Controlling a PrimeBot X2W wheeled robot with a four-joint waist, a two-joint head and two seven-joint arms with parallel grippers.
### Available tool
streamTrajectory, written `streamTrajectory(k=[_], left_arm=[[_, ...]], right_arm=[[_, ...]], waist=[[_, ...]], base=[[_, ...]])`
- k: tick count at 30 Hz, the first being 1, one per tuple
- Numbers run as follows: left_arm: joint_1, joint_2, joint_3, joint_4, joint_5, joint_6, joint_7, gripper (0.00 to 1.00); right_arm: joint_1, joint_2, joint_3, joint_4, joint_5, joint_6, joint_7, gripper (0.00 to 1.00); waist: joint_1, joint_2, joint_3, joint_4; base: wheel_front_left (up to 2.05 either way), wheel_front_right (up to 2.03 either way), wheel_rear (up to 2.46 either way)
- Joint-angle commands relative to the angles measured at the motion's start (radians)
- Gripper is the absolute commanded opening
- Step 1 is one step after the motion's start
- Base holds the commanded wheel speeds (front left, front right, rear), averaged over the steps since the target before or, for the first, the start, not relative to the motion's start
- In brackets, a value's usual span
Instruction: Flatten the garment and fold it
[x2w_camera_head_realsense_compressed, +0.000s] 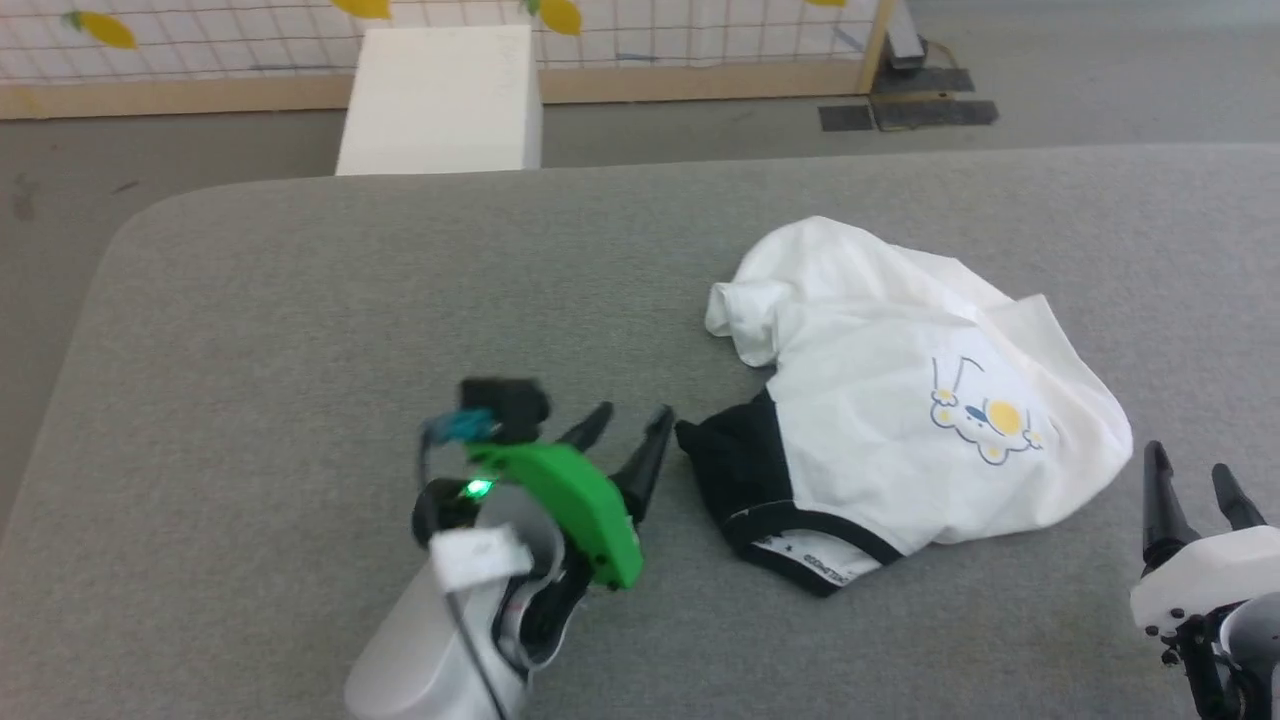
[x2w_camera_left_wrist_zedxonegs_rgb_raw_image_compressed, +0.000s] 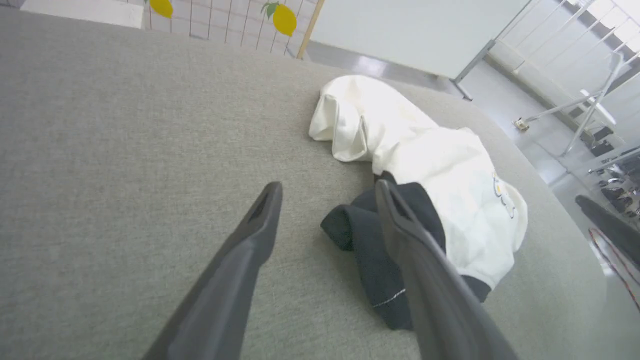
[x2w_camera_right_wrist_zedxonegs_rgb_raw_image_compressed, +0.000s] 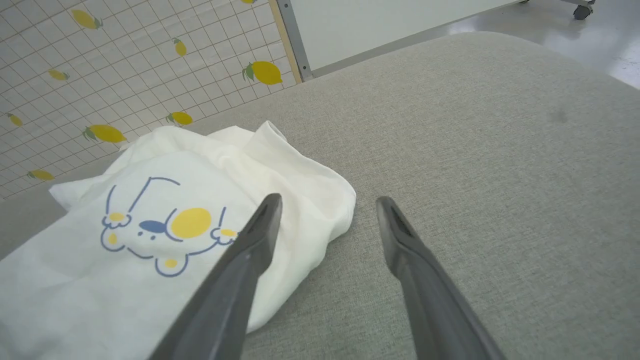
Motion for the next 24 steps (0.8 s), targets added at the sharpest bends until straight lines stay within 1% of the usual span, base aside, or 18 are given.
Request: streamTrajectory(k=[1, 3, 5, 7, 9, 10, 11, 12, 15, 18, 21, 24], left_arm=[[-0.039, 0.0, -0.02, 0.023, -0.015, 0.006, 0.049, 1.0], [-0.087, 0.0, -0.057, 0.064, -0.047, 0.026, 0.152, 1.0], [-0.121, 0.0, -0.079, 0.095, -0.053, 0.049, 0.217, 1.0], [-0.144, 0.0, -0.088, 0.118, -0.052, 0.067, 0.258, 1.0], [-0.155, 0.0, -0.089, 0.124, -0.065, 0.072, 0.273, 1.0], [-0.157, 0.0, -0.088, 0.12, -0.072, 0.07, 0.266, 0.93], [-0.158, 0.0, -0.09, 0.118, -0.076, 0.065, 0.263, 0.21], [-0.159, 0.0, -0.09, 0.115, -0.078, 0.061, 0.252, 0.0], [-0.158, 0.0, -0.087, 0.107, -0.086, 0.051, 0.22, 0.0], [-0.17, 0.0, -0.061, 0.082, -0.097, 0.051, 0.154, 0.0], [-0.192, 0.004, -0.001, 0.037, -0.108, 0.062, 0.056, 0.0], [-0.187, 0.024, 0.071, -0.02, -0.118, 0.086, -0.034, 0.0]], right_arm=[[0.004, 0.0, 0.003, -0.004, 0.006, -0.002, -0.004, 1.0], [0.003, 0.0, 0.008, 0.001, 0.008, -0.002, -0.008, 1.0], [0.002, 0.0, 0.011, 0.006, 0.007, -0.002, -0.013, 1.0], [0.001, 0.0, 0.01, 0.011, 0.006, -0.002, -0.022, 1.0], [-0.002, 0.0, 0.006, 0.016, 0.006, -0.002, -0.03, 1.0], [-0.004, 0.0, 0.004, 0.017, 0.006, -0.002, -0.036, 1.0], [-0.005, 0.0, 0.003, 0.019, 0.006, -0.002, -0.039, 1.0], [-0.006, 0.0, 0.001, 0.022, 0.005, -0.002, -0.043, 1.0], [-0.009, 0.0, -0.002, 0.03, 0.002, -0.002, -0.051, 1.0], [-0.013, 0.0, 0.001, 0.037, -0.002, -0.002, -0.056, 1.0], [-0.016, 0.0, 0.009, 0.04, -0.007, -0.002, -0.055, 1.0], [-0.018, 0.0, 0.017, 0.045, -0.011, -0.002, -0.053, 1.0]], waist=[[0.0, 0.0, 0.025, -0.039], [0.0, 0.0, 0.04, -0.063], [0.0, 0.0, 0.053, -0.082], [0.0, 0.0, 0.065, -0.098], [0.0, 0.0, 0.073, -0.109], [0.0, 0.0, 0.078, -0.112], [0.0, 0.0, 0.08, -0.114], [0.0, 0.0, 0.082, -0.114], [0.0, 0.0, 0.084, -0.107], [0.0, 0.0, 0.078, -0.085], [0.0, 0.0, 0.065, -0.053], [0.0, 0.0, 0.045, -0.019]], base=[[0.0, 0.0, 0.0], [0.0, 0.0, 0.0], [0.0, 0.0, 0.0], [0.0, 0.0, 0.0], [0.0, 0.0, 0.0], [0.0, 0.0, 0.0], [0.0, 0.0, 0.0], [0.0, 0.0, 0.0], [0.0, 0.0, 0.0], [0.0, 0.0, 0.0], [0.0, 0.0, 0.0], [0.0, 0.0, 0.0]])
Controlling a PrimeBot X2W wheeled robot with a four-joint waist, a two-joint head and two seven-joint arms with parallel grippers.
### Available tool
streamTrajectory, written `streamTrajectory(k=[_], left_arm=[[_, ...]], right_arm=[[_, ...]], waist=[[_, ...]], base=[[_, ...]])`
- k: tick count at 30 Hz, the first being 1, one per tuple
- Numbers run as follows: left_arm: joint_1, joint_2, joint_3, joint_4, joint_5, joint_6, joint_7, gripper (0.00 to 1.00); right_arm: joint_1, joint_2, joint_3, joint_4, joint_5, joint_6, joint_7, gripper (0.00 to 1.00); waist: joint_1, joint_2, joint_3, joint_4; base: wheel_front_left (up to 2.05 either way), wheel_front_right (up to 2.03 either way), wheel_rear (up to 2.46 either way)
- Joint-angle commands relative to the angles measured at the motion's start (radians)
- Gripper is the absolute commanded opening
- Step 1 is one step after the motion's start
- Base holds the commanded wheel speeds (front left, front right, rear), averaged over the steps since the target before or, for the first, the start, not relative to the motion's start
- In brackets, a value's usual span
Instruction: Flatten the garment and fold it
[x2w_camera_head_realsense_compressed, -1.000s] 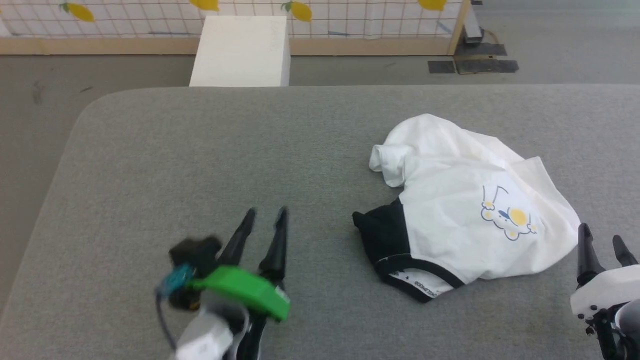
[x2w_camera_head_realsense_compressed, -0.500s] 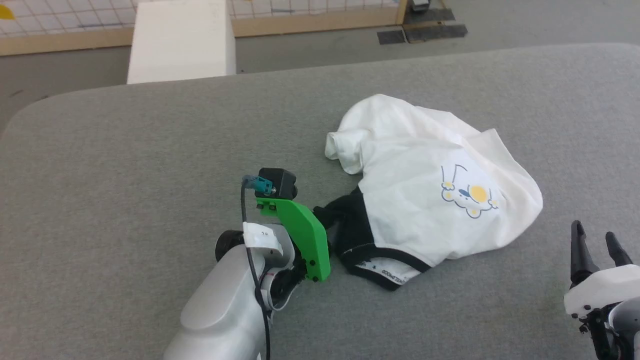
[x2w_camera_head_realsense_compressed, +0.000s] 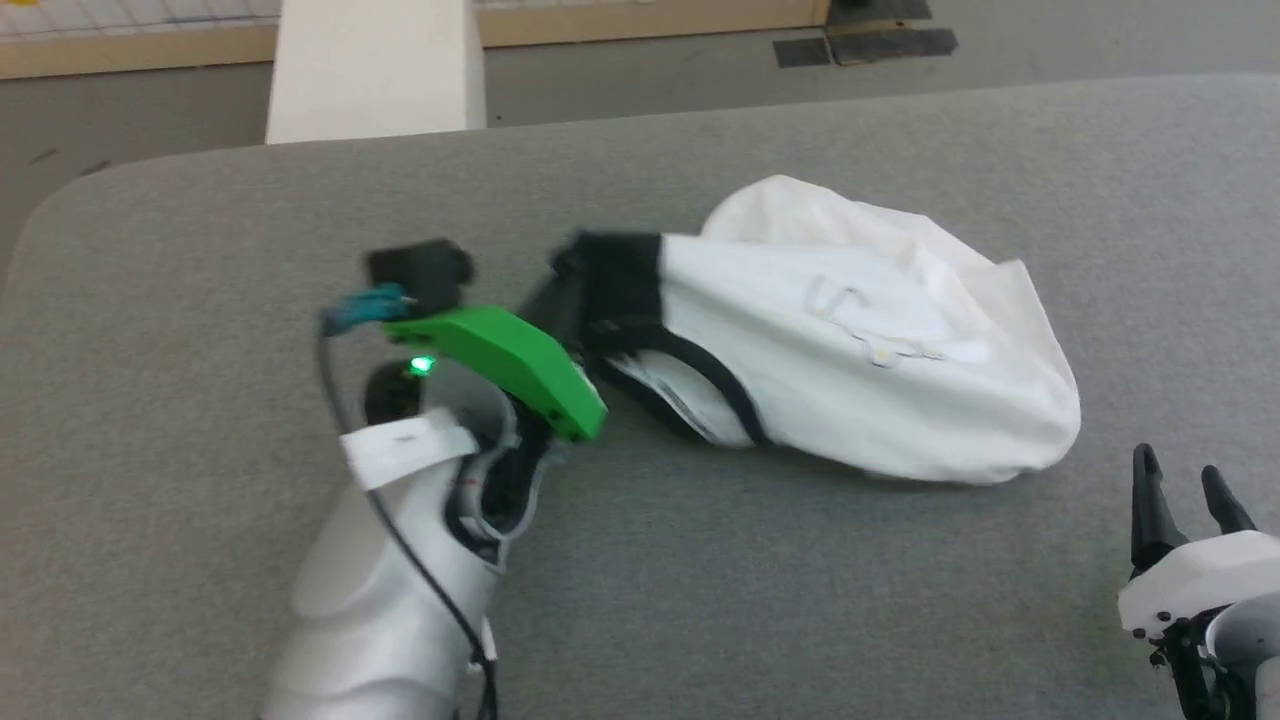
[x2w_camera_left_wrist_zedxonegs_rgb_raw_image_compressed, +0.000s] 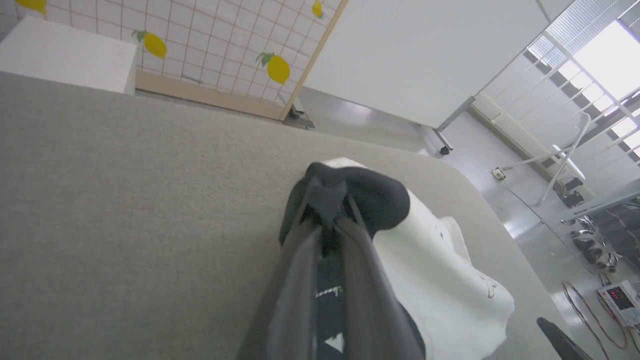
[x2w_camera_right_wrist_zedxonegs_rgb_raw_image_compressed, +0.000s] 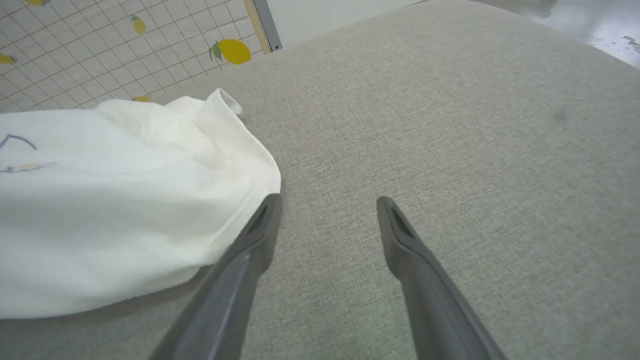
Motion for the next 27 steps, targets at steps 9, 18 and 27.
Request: streamTrajectory(k=[9, 18, 27], left_arm=[[0.251, 0.137, 0.191, -0.103, -0.017, 0.195, -0.077, 0.0], [0.473, 0.087, 0.282, -0.117, -0.162, 0.233, -0.028, 1.0], [0.491, 0.121, 0.323, -0.255, -0.045, 0.106, -0.298, 1.0]], right_arm=[[0.004, 0.001, 0.036, 0.011, -0.011, -0.002, 0.008, 1.0], [0.014, 0.001, 0.071, 0.018, -0.01, -0.002, 0.018, 1.0], [-0.001, 0.001, 0.227, -0.007, -0.01, -0.002, 0.165, 1.0]], waist=[[0.0, -0.0001, -0.067, 0.137], [0.0, -0.0001, -0.086, 0.19], [0.0, -0.0001, -0.117, 0.217]], base=[[0.0, 0.0, 0.0], [0.0, 0.0, 0.0], [0.0, 0.0, 0.0]])
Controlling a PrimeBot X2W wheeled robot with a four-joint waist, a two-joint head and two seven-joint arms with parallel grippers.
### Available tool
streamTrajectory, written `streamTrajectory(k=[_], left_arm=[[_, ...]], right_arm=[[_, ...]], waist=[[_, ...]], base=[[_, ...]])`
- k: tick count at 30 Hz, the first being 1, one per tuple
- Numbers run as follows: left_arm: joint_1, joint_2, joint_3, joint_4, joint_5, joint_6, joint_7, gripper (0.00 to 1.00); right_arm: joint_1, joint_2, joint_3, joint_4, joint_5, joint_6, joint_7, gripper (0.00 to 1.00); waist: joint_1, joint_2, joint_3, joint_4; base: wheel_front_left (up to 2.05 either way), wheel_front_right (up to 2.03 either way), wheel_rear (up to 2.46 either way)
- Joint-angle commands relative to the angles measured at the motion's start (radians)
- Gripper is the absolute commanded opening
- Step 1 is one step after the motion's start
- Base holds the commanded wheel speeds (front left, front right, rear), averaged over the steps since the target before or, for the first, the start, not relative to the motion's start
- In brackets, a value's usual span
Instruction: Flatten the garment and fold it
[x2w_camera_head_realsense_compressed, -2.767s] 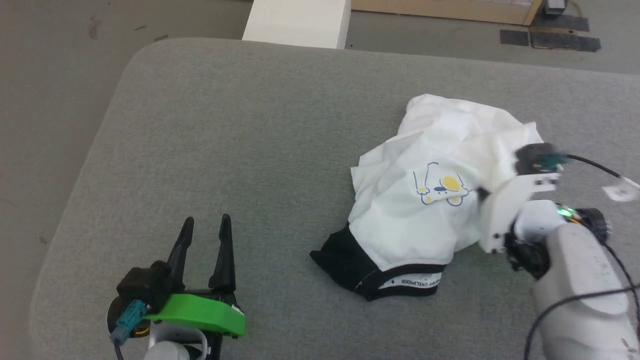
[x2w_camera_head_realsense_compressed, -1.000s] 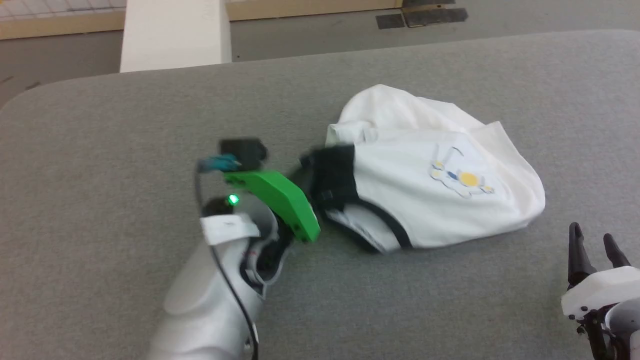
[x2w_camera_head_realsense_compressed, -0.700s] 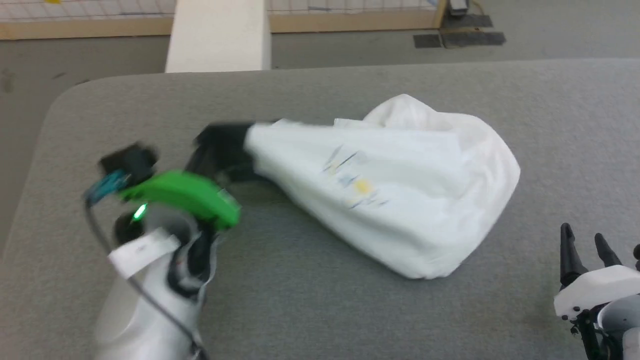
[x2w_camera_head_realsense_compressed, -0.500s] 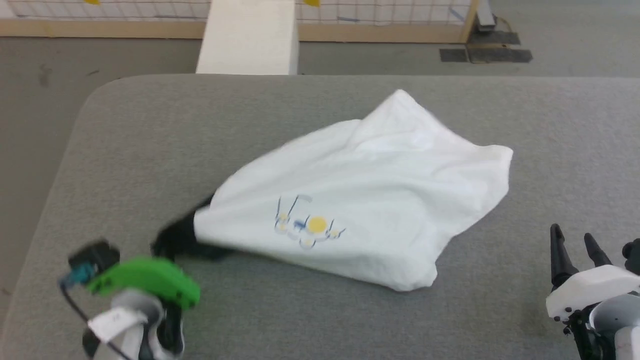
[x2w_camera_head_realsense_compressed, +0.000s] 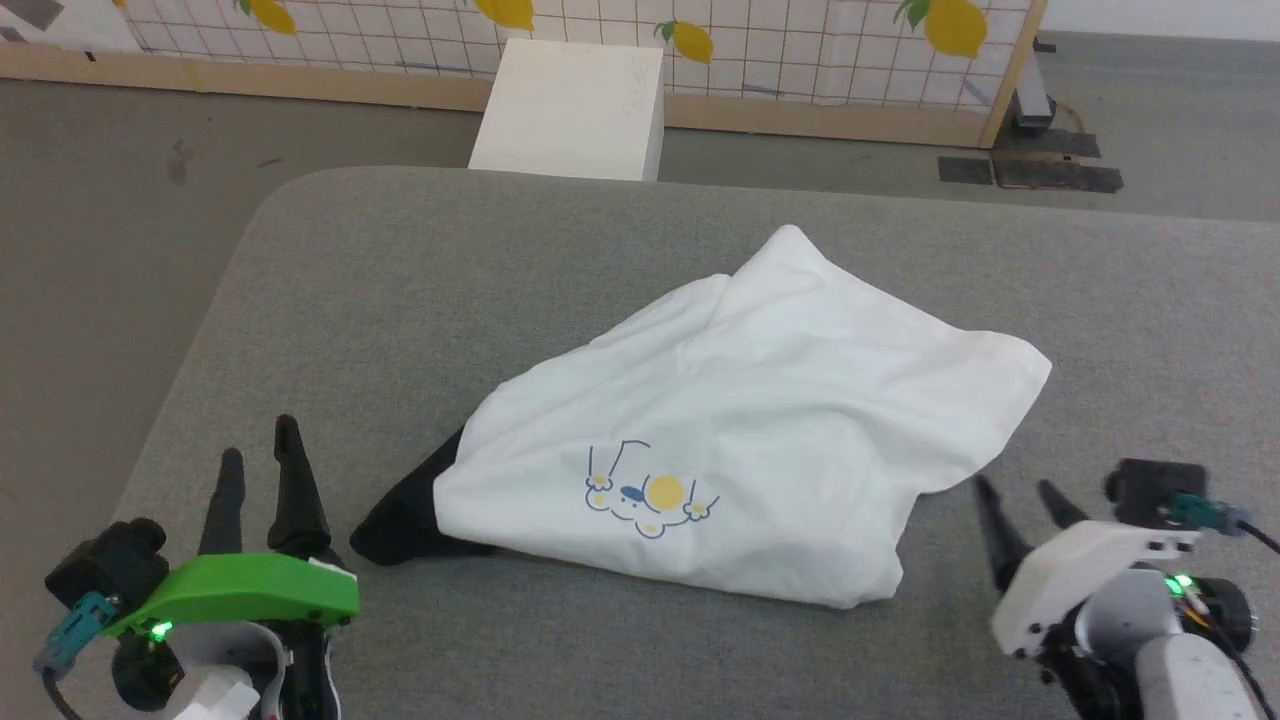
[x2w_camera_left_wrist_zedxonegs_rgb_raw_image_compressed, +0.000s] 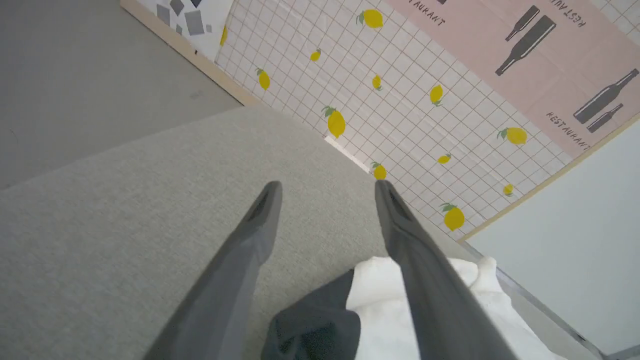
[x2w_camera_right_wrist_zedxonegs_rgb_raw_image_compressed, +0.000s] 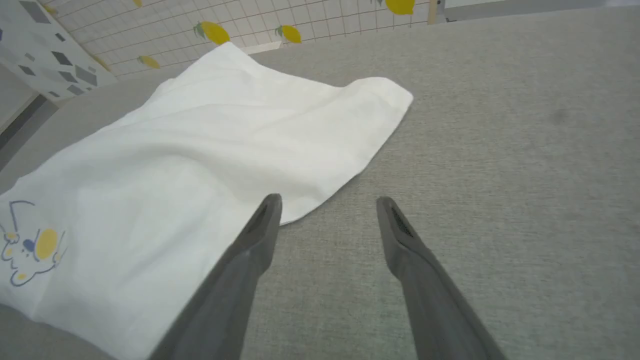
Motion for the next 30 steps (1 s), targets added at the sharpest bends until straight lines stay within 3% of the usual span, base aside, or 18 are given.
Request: streamTrajectory(k=[1, 5, 9, 16, 17, 18, 24, 30], left_arm=[[0.019, 0.024, -0.014, -0.008, 0.077, -0.002, -0.027, 1.0], [0.04, 0.024, -0.03, -0.033, 0.233, 0.006, -0.051, 1.0], [0.063, -0.023, -0.013, -0.062, 0.306, 0.001, -0.053, 1.0], [0.058, -0.076, 0.012, -0.06, 0.359, -0.047, -0.053, 1.0], [0.053, -0.081, 0.019, -0.055, 0.364, -0.056, -0.053, 1.0], [0.05, -0.085, 0.022, -0.053, 0.369, -0.062, -0.053, 1.0], [0.043, -0.105, 0.055, -0.046, 0.391, -0.094, -0.053, 1.0], [0.028, -0.117, 0.065, -0.04, 0.402, -0.118, -0.053, 1.0]], right_arm=[[-0.005, 0.003, 0.051, -0.016, -0.004, -0.001, 0.043, 1.0], [0.013, 0.003, 0.186, -0.044, 0.002, -0.001, 0.224, 1.0], [0.016, 0.003, 0.289, -0.073, -0.021, -0.001, 0.362, 1.0], [-0.022, 0.003, 0.356, -0.02, -0.085, -0.001, 0.417, 1.0], [-0.027, 0.003, 0.353, -0.012, -0.079, -0.001, 0.411, 0.35], [-0.031, 0.003, 0.349, -0.01, -0.071, -0.001, 0.4, 0.0], [-0.076, 0.003, 0.302, -0.058, -0.025, -0.001, 0.374, 0.0], [-0.299, 0.001, 0.229, -0.117, -0.052, -0.001, 0.389, 0.0]], waist=[[0.0, 0.0, -0.005, 0.007], [0.0, 0.0, -0.004, 0.017], [0.0, 0.0, 0.009, 0.025], [0.0, 0.0, 0.04, 0.045], [0.0, 0.0, 0.042, 0.048], [0.0, 0.0, 0.043, 0.051], [0.0, 0.0, 0.048, 0.05], [0.0, 0.0, 0.06, 0.045]], base=[[0.0, 0.0, 0.0], [0.0, 0.0, 0.0], [0.0, 0.0, 0.0], [0.0, 0.0, 0.0], [0.0, 0.0, 0.0], [0.0, 0.0, 0.0], [0.0, 0.0, 0.0], [0.0, 0.0, 0.0]])
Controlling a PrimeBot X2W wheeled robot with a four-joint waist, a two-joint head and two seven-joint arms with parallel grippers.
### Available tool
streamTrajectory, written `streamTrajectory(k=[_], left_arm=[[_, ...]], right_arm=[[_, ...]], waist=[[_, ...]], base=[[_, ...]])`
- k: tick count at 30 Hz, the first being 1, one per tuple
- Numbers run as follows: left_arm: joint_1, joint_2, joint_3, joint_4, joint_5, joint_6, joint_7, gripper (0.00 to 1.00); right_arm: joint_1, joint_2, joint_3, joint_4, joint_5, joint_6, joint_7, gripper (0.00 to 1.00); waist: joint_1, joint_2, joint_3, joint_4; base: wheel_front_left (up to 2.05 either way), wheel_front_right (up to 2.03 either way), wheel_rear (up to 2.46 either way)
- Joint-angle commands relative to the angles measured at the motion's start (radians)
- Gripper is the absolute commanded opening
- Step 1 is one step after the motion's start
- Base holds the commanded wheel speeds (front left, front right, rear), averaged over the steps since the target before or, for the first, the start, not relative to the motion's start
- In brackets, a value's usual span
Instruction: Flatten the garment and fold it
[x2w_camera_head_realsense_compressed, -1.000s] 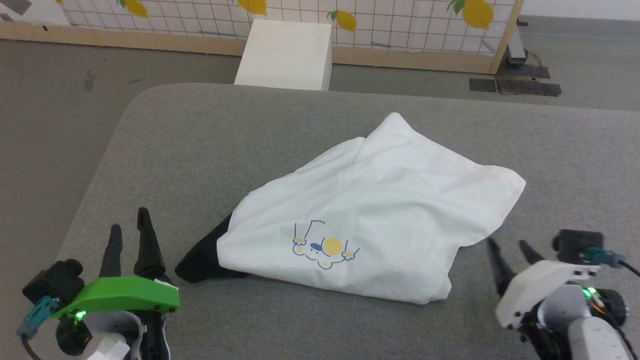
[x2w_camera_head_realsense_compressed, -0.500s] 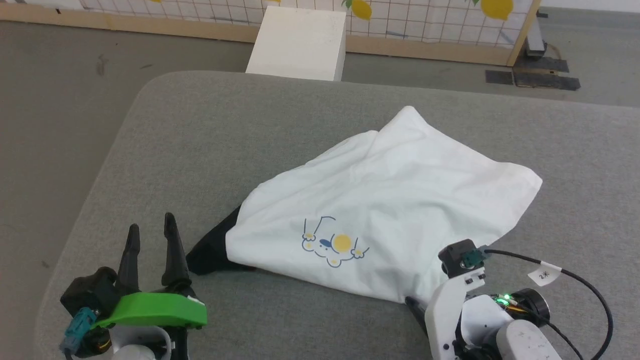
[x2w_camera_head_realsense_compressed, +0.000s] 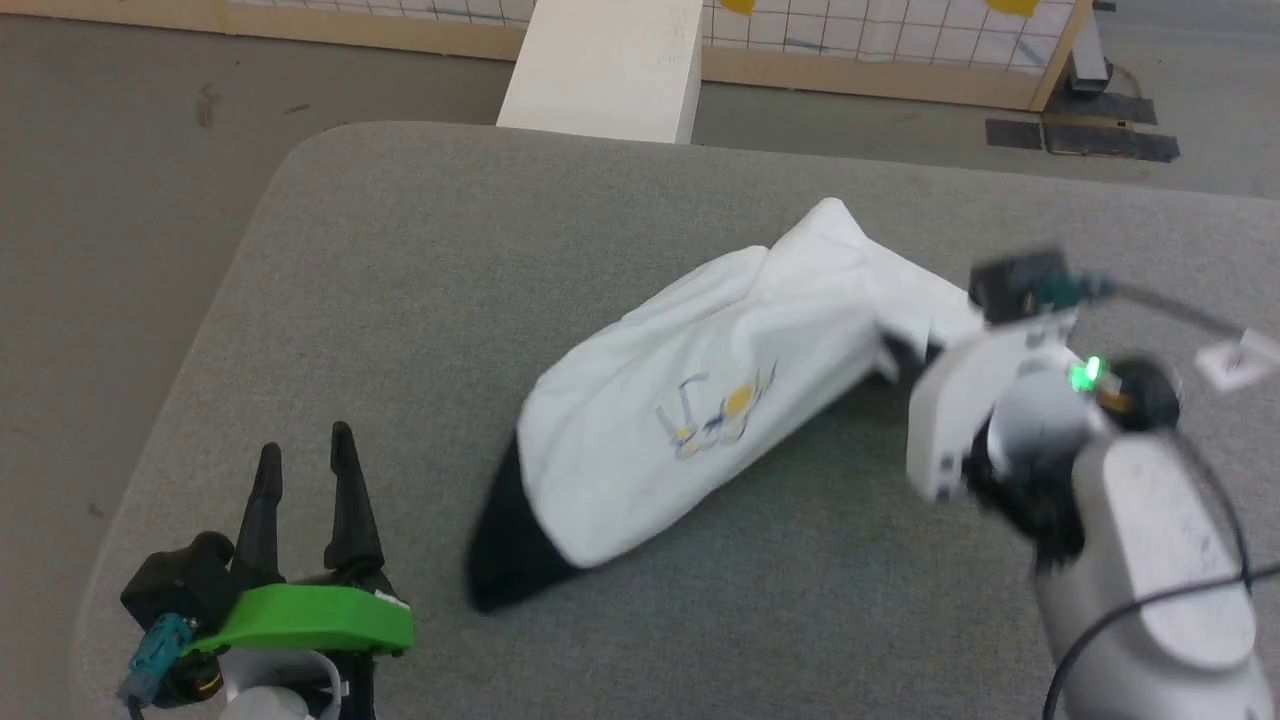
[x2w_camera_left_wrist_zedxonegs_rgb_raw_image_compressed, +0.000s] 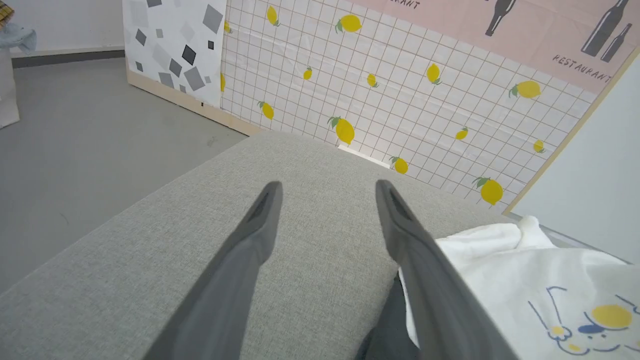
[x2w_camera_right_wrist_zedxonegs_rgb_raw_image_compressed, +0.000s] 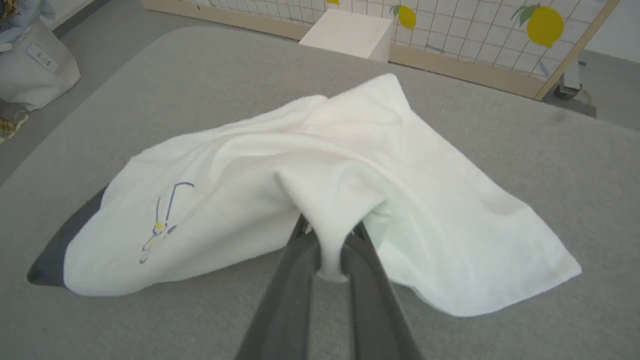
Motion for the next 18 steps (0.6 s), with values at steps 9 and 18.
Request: streamTrajectory(k=[9, 18], left_arm=[[-0.059, -0.009, -0.038, 0.037, -0.013, -0.023, -0.005, 1.0], [-0.065, -0.01, -0.069, 0.061, -0.04, -0.012, -0.005, 1.0]], right_arm=[[-0.383, -0.014, 0.078, 0.232, -0.095, -0.002, -0.031, 0.0], [-0.396, 0.0, 0.26, 0.476, 0.043, -0.002, -0.236, 1.0]], waist=[[0.0, 0.0, 0.044, 0.041], [0.0, 0.0, 0.057, 0.06]], base=[[0.0, 0.0, 0.0], [0.0, 0.0, 0.0]])
